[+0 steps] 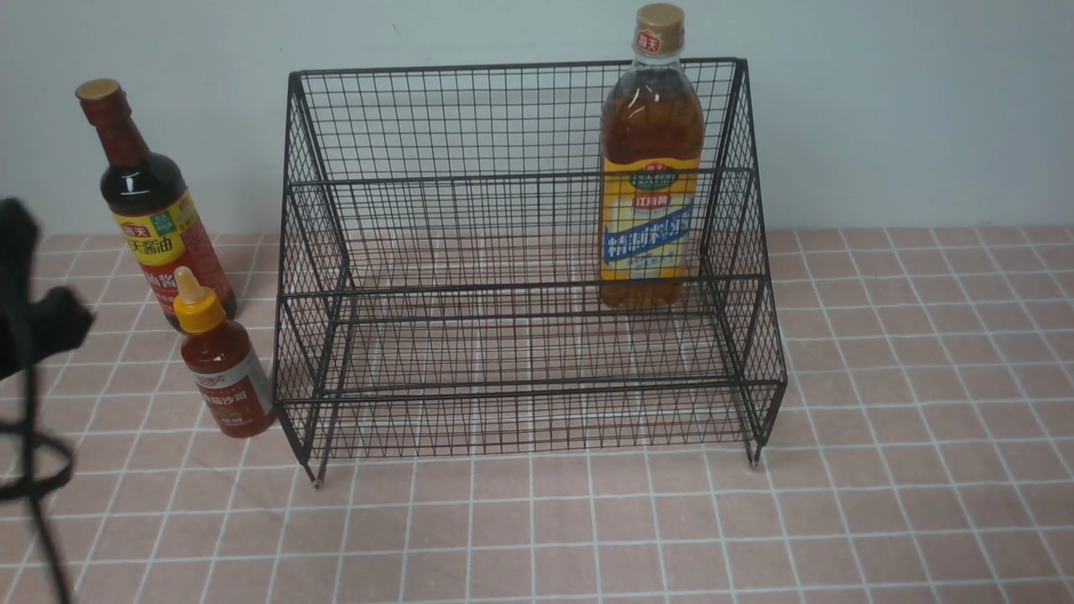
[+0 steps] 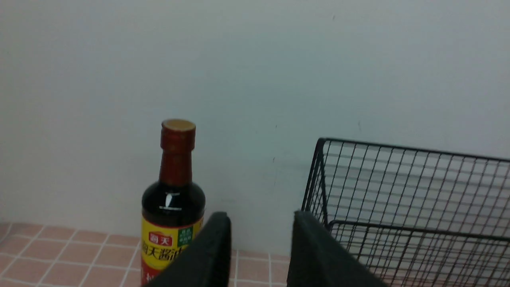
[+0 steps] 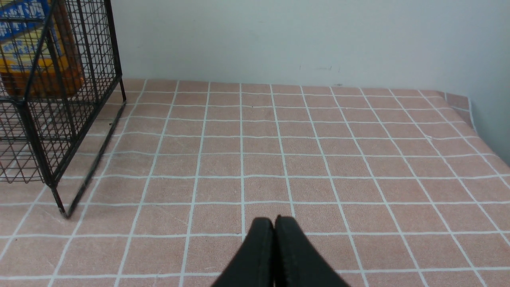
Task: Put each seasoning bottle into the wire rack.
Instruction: Use the left arm to grab the condiment bottle closest to it
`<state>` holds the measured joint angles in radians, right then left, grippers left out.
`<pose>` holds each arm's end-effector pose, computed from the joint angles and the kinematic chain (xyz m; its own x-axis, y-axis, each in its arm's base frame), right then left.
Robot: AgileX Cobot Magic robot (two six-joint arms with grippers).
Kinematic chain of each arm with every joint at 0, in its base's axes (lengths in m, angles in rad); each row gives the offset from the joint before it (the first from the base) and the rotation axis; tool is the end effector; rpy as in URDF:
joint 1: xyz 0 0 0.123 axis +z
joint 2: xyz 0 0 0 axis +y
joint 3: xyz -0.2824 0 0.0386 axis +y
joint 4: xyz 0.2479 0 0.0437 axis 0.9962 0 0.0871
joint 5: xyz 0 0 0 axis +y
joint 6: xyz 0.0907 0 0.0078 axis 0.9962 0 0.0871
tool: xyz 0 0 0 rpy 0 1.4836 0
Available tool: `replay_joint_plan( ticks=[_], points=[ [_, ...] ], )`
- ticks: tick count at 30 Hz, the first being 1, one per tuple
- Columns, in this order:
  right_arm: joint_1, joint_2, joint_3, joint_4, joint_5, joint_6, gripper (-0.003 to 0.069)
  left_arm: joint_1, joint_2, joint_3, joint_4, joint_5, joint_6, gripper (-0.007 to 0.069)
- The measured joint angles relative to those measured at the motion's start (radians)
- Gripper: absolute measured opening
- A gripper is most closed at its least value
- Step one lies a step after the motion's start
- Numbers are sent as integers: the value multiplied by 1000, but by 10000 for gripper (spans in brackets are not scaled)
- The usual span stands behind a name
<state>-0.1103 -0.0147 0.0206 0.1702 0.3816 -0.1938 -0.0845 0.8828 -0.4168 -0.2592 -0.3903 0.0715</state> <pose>0.0524 0.0000 0.1731 -0.2909 -0.0036 -0.9568 0.0395 0.9991 -0.0157 0.1823 -0.0066 0.2932 0.0019 -0.1681 -0.9858 -0.0130 0.9857 -0.1681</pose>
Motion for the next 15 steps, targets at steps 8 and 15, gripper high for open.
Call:
replay_joint_plan(
  ticks=[8,15],
  points=[
    [-1,0,0,0,0,0,-13,0,310,-46,-69,-231,0,526],
    [-1,0,0,0,0,0,-14,0,497,-131,-77,-247,0,563]
  ],
)
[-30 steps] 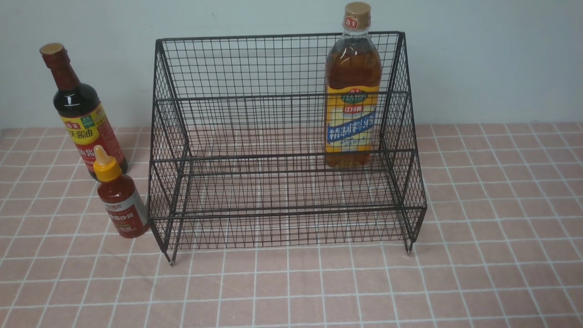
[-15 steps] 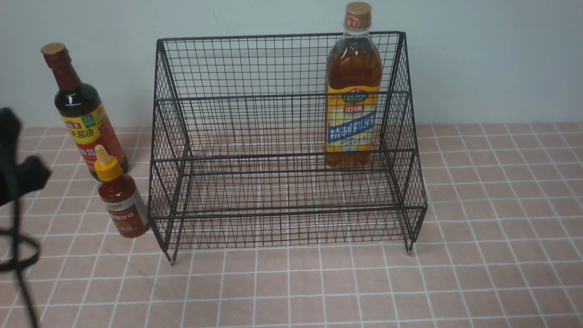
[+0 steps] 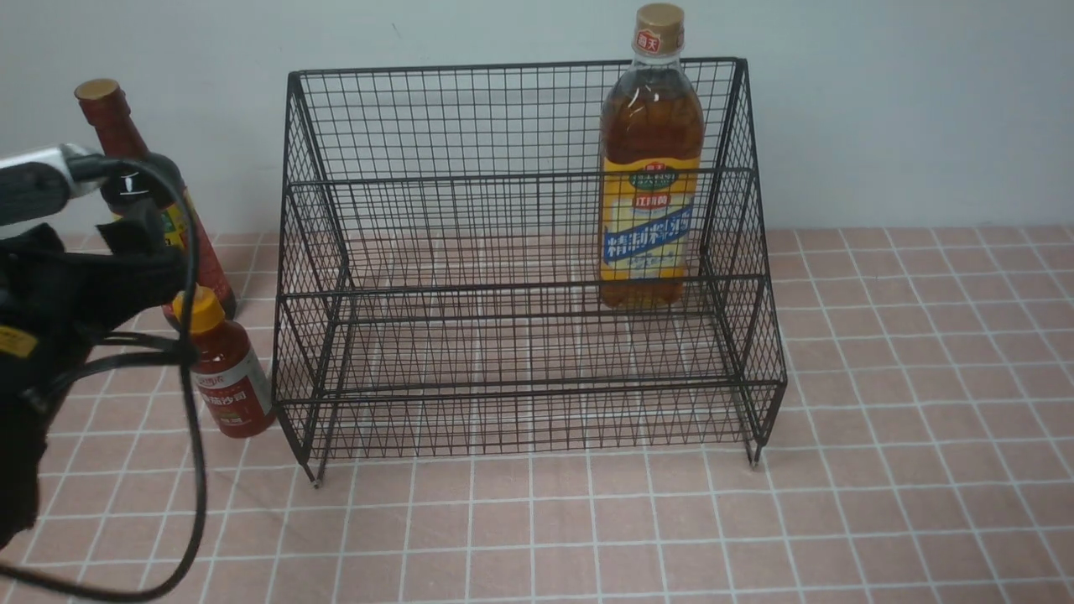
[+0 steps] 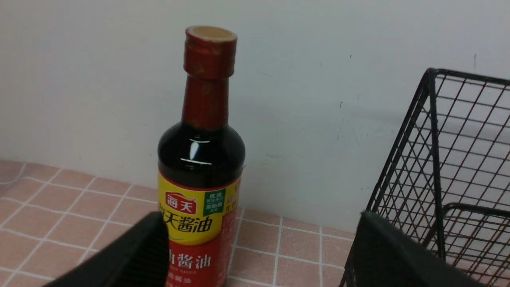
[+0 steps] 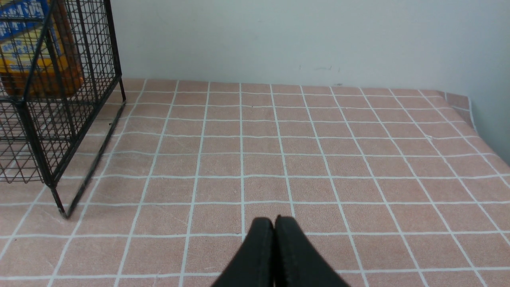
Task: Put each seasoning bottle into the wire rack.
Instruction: Use the left arm to grab the condiment bottle closest to it
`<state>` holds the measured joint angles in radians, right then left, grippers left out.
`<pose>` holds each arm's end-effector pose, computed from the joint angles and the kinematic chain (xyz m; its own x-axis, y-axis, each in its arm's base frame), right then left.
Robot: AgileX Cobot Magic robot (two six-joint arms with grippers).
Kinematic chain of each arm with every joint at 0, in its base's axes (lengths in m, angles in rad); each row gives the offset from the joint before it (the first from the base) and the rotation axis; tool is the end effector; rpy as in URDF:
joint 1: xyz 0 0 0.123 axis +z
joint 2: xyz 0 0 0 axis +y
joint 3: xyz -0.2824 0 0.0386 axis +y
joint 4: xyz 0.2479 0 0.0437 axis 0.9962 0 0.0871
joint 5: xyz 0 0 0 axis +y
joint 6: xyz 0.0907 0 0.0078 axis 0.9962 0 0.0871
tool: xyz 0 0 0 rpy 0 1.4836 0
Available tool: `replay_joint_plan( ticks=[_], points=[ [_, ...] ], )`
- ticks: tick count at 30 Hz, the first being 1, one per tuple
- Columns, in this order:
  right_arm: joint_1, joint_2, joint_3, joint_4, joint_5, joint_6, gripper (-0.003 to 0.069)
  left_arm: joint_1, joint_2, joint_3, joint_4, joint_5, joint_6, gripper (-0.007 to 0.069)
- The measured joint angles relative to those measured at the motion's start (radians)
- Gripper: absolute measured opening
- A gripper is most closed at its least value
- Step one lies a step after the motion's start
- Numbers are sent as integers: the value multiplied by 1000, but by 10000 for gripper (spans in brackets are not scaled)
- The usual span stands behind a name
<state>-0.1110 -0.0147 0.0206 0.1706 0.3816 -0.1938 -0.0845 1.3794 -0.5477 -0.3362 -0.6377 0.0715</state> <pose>0.0524 0.0000 0.1731 -0.2908 -0.0030 -0.9568 0.0402 0.9991 -0.0153 0.2724 -0.0052 0.2417 -0.1082 -0.1885 -0.9761 -0.1357 0.9755 -0.1733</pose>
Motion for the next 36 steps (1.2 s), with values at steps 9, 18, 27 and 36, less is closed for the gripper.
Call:
replay_joint_plan(
  ticks=[9,18,27,36],
  points=[
    [0,0,0,0,0,0,-14,0,117,-40,33,-16,0,563],
    [0,0,0,0,0,-1,-14,0,265,-48,33,-62,0,563],
    [0,0,0,0,0,-1,-14,0,292,-53,36,-70,-1,244],
    [0,0,0,0,0,-1,-14,0,188,-49,37,77,40,255]
  ],
)
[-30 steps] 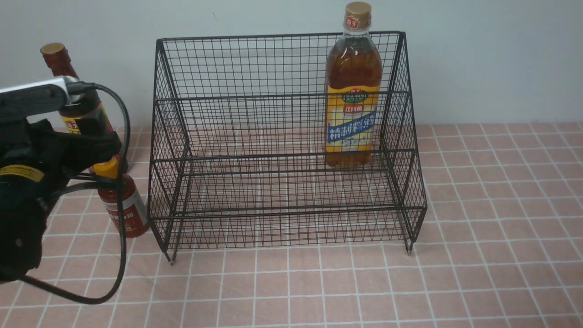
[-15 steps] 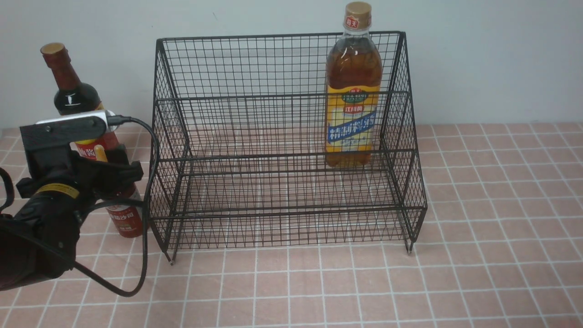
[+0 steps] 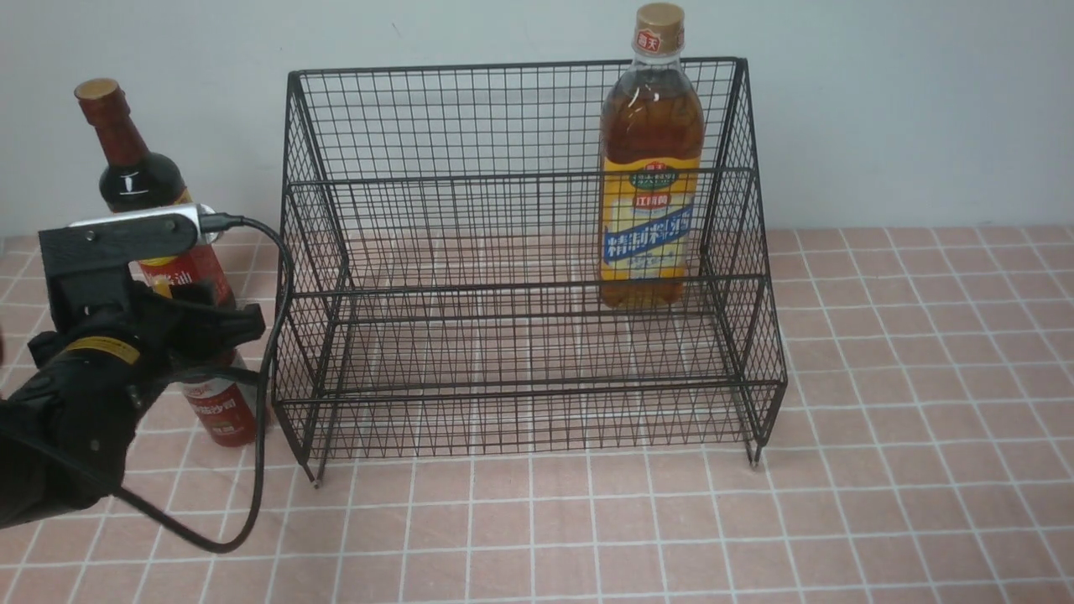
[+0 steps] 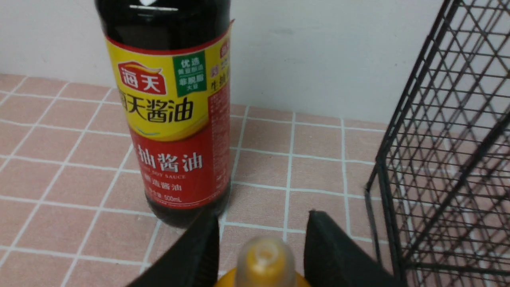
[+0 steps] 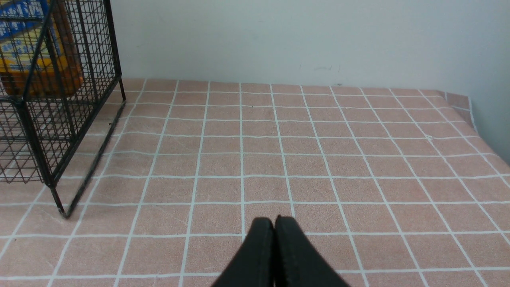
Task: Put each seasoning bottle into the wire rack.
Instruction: Use the left arm to grab the condiment bottle closest to it, then use the left arm to put the condiment bottle back on the shelf
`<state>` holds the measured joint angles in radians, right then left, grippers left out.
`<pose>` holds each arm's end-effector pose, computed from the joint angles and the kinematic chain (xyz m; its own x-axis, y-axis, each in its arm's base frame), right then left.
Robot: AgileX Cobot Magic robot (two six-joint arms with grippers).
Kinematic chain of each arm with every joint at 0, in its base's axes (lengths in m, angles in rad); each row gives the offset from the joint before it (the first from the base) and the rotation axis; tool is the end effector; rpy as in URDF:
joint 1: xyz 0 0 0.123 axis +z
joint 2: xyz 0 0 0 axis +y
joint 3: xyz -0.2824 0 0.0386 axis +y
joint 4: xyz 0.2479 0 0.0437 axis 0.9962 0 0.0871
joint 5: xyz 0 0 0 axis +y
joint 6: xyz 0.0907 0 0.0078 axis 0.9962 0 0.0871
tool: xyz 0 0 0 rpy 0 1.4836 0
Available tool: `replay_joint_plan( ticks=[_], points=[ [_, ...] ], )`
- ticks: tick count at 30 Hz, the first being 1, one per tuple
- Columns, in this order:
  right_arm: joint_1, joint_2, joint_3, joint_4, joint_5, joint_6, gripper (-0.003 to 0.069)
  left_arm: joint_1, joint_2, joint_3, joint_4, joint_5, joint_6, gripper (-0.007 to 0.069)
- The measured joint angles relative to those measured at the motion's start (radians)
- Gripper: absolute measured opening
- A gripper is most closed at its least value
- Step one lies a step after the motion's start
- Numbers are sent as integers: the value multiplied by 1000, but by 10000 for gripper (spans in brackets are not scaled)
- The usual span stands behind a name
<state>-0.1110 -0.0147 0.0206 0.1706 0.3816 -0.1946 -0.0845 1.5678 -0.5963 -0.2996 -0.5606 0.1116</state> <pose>0.0524 0.0000 0.1731 -0.2908 -0.0038 -0.9568 0.0400 0.9991 -0.0161 0.2984 -0.0110 0.1950 -0.3234 -0.1151 -0.9392 -0.1115 0.9903 -0.0830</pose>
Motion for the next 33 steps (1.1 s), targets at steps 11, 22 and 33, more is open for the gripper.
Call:
replay_joint_plan(
  ticks=[11,22,33],
  points=[
    [0,0,0,0,0,0,-14,-5,-446,4,15,225,118,255],
    [0,0,0,2,0,0,-14,-302,-550,5,23,246,136,255],
    [0,0,0,1,0,0,-14,-361,-293,5,16,4,136,255]
  ],
)
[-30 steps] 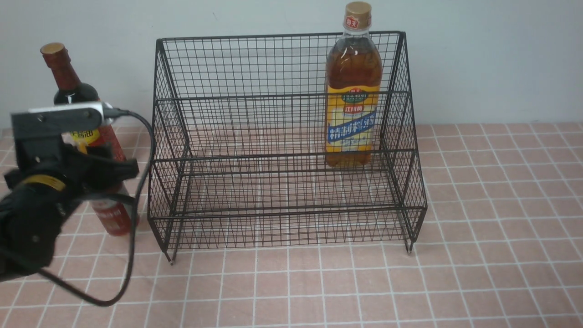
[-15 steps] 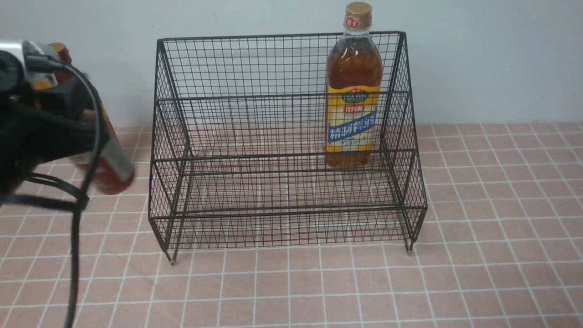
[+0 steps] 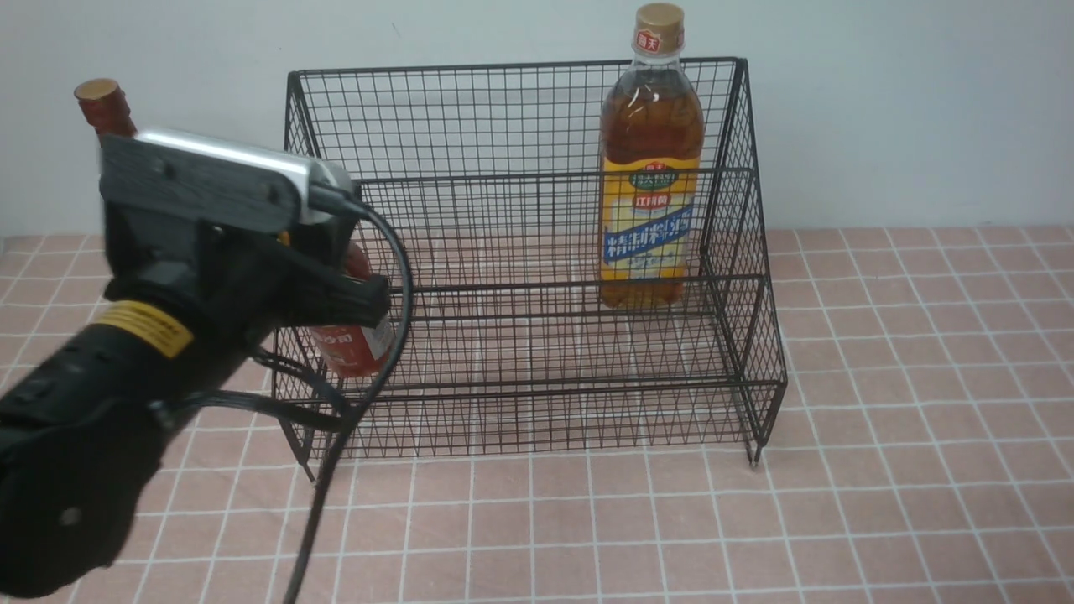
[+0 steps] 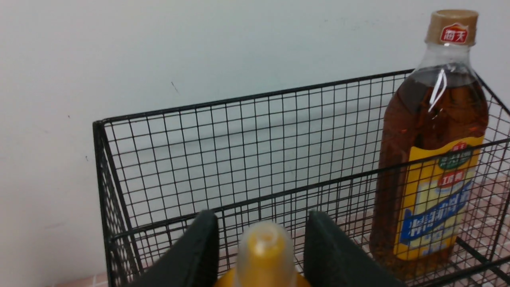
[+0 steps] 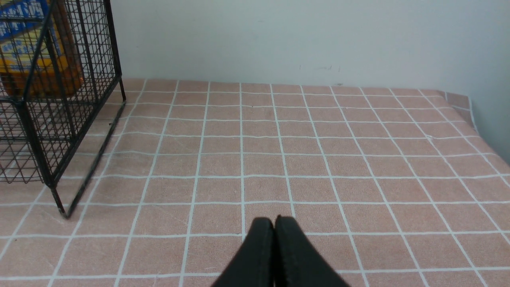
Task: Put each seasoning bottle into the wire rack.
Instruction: Use the left arm to put the condiment bottle back on the shelf
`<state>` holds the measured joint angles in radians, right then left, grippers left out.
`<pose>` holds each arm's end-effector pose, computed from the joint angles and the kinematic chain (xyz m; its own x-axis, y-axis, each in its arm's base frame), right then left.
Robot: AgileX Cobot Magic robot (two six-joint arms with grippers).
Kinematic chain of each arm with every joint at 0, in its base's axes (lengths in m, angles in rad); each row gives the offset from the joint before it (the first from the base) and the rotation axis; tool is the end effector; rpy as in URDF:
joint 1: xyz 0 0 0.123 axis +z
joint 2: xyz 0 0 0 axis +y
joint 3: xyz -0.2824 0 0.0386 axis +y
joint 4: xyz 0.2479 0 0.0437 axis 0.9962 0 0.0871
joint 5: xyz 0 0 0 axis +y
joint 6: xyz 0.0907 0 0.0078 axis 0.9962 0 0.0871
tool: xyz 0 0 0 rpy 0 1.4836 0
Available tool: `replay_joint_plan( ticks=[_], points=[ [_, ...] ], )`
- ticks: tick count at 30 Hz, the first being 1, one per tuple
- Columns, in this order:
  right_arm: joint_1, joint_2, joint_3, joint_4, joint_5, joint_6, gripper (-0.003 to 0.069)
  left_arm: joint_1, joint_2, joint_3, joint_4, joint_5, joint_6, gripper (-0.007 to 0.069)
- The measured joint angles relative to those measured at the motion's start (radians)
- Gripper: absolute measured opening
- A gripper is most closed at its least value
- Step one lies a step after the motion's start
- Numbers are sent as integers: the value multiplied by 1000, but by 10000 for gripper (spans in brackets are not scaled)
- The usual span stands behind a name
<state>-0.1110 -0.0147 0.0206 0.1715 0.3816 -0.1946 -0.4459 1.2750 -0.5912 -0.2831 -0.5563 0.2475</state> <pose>0.0524 0.0000 0.1731 -0.2907 -0.0030 -0.9568 0.0399 0.9991 -0.0152 0.2442 -0.1019 0.2763 -0.0511 0.0302 -0.9982 0.2940 0.9557 0.0139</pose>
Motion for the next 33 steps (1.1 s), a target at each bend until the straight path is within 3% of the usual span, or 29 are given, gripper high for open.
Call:
replay_joint_plan(
  ticks=[22,29,33],
  points=[
    [0,0,0,0,0,0,-14,0,209,-2,-25,3,-1,261],
    [0,0,0,0,1,-3,-14,0,207,-6,-123,8,0,398],
    [0,0,0,0,1,-3,-14,0,171,-18,-151,56,14,428]
  ],
)
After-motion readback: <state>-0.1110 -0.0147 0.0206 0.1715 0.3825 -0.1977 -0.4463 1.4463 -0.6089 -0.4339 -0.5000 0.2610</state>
